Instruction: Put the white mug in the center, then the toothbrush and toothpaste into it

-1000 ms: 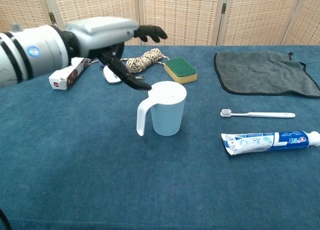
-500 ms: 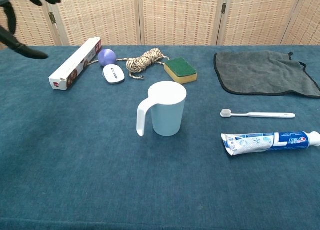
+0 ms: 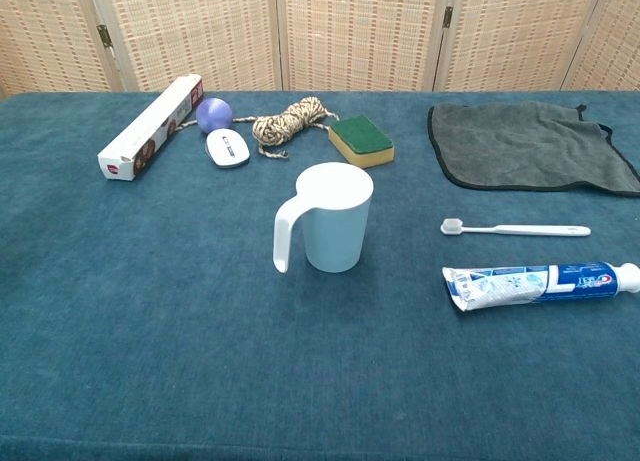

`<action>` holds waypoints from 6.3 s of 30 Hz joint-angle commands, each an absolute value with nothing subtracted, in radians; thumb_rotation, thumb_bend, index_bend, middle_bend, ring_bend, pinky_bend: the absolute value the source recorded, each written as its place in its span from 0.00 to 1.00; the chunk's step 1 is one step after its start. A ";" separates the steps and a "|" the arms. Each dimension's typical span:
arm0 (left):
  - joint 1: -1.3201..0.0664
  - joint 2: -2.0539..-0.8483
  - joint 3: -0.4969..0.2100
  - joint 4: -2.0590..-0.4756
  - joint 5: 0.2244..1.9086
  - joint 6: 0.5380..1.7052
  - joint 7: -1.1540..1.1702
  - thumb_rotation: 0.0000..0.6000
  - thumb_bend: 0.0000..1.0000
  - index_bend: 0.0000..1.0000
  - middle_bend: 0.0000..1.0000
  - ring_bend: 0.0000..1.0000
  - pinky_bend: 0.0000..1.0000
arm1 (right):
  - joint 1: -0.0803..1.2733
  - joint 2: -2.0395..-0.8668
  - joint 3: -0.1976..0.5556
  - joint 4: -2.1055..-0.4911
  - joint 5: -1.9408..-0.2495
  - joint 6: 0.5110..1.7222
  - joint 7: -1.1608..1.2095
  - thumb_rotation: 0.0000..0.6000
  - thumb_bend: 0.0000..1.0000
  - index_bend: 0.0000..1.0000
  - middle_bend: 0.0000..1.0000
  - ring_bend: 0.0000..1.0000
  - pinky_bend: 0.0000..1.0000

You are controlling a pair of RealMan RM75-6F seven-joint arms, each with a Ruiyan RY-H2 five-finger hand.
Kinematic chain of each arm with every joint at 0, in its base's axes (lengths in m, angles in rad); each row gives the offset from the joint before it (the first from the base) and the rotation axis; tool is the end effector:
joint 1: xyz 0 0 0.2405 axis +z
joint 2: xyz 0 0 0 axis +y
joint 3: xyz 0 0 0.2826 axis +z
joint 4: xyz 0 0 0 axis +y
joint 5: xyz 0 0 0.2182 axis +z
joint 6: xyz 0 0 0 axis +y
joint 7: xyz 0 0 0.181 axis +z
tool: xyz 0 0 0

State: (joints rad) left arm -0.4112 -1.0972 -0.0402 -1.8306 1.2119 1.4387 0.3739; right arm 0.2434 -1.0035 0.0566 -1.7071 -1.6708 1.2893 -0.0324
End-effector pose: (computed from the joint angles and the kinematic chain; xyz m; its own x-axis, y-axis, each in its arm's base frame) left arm -0.2600 0.3075 0.1524 0.5325 -0.0097 0.8464 0.8448 -0.0557 -0.5322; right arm -0.2743 -0.2615 0.1498 0.5020 -0.1003 0.8590 -0.8326 -0.3247 0.4487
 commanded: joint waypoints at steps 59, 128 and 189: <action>-0.260 -1.071 -0.085 -1.779 1.289 1.405 0.251 1.00 0.11 0.20 0.14 0.15 0.56 | 0.706 -1.424 0.142 -1.326 -1.142 0.755 -0.329 1.00 0.26 0.45 0.92 1.00 0.97; -0.218 -1.047 -0.111 -1.805 1.271 1.387 0.251 1.00 0.11 0.18 0.14 0.15 0.56 | 0.727 -1.355 0.328 -1.628 -1.367 0.904 0.542 1.00 0.34 0.64 0.94 1.00 0.97; -0.200 -1.014 -0.121 -1.835 1.296 1.415 0.248 1.00 0.12 0.18 0.14 0.15 0.55 | 0.658 -1.149 0.010 -1.661 -1.663 0.993 0.369 1.00 0.12 0.25 0.90 1.00 0.97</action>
State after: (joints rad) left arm -0.1990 -1.0142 -0.1206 -1.8344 1.2961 1.4150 0.2471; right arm 0.6888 -1.2014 0.0622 -1.6272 -1.6292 0.9918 0.4492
